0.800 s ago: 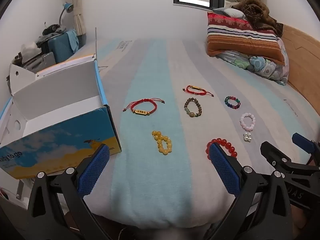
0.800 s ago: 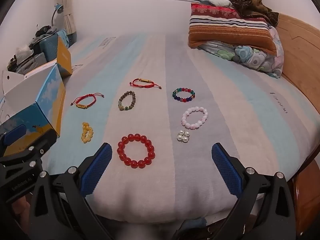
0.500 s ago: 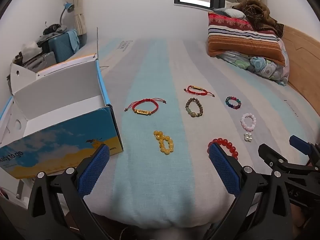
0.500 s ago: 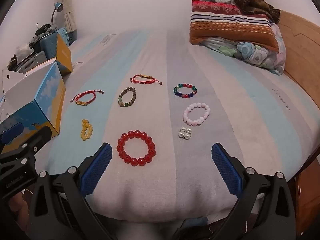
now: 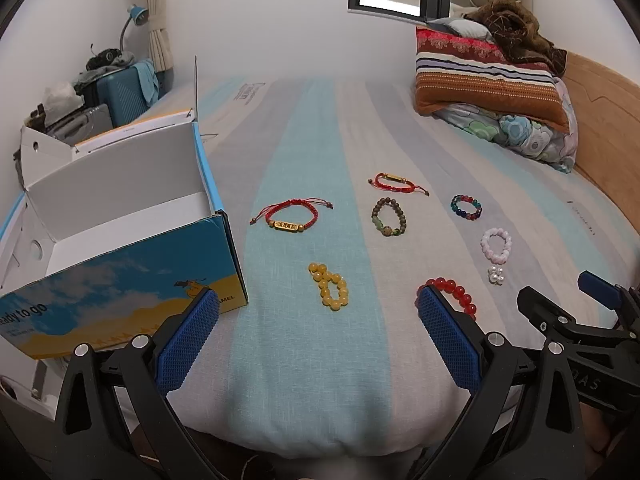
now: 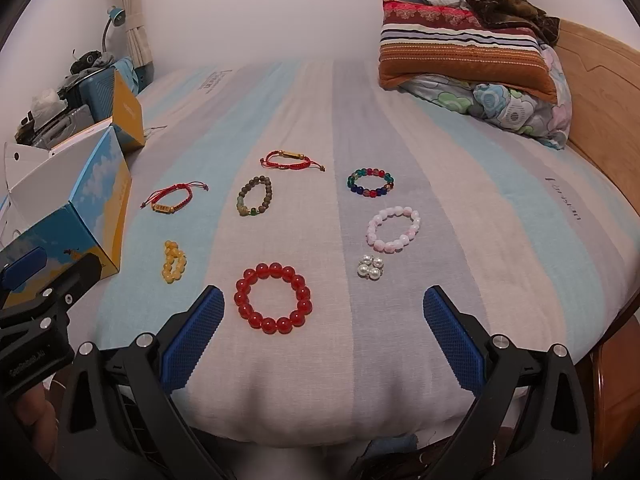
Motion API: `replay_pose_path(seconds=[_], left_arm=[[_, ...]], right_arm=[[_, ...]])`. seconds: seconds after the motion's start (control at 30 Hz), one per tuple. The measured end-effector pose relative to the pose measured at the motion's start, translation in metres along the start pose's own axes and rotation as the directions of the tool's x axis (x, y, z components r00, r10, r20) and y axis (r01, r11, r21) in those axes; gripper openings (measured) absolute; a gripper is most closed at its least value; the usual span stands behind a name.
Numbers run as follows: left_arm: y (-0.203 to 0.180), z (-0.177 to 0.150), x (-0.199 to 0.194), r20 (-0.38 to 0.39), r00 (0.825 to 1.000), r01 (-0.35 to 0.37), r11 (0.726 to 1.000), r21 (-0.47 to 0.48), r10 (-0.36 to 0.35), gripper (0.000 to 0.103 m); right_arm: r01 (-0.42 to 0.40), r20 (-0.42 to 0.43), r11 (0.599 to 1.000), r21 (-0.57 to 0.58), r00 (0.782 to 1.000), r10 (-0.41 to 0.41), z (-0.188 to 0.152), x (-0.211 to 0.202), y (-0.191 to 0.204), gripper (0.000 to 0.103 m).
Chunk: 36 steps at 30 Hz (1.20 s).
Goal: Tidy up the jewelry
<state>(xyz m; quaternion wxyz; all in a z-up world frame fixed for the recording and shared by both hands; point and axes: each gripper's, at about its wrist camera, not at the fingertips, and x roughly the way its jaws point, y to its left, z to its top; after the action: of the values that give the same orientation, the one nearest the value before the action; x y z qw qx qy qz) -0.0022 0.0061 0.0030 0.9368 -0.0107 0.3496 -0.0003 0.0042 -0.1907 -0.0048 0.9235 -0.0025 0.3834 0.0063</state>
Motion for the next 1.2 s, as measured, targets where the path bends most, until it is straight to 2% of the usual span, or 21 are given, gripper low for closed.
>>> replay_pose_path(seconds=[0.43, 1.2], left_arm=[[-0.0049, -0.0012, 0.0033, -0.002, 1.000, 0.002, 1.000, 0.028, -0.002, 0.097], [-0.0023, -0.0044, 0.0041, -0.016, 1.000, 0.018, 1.000, 0.014, -0.018, 0.097]], right_arm=[[0.009, 0.003, 1.000, 0.003, 1.000, -0.009, 0.0004, -0.0027, -0.0018, 0.096], [0.006, -0.001, 1.000, 0.013, 1.000, -0.006, 0.0014, -0.0037, -0.0027, 0.096]])
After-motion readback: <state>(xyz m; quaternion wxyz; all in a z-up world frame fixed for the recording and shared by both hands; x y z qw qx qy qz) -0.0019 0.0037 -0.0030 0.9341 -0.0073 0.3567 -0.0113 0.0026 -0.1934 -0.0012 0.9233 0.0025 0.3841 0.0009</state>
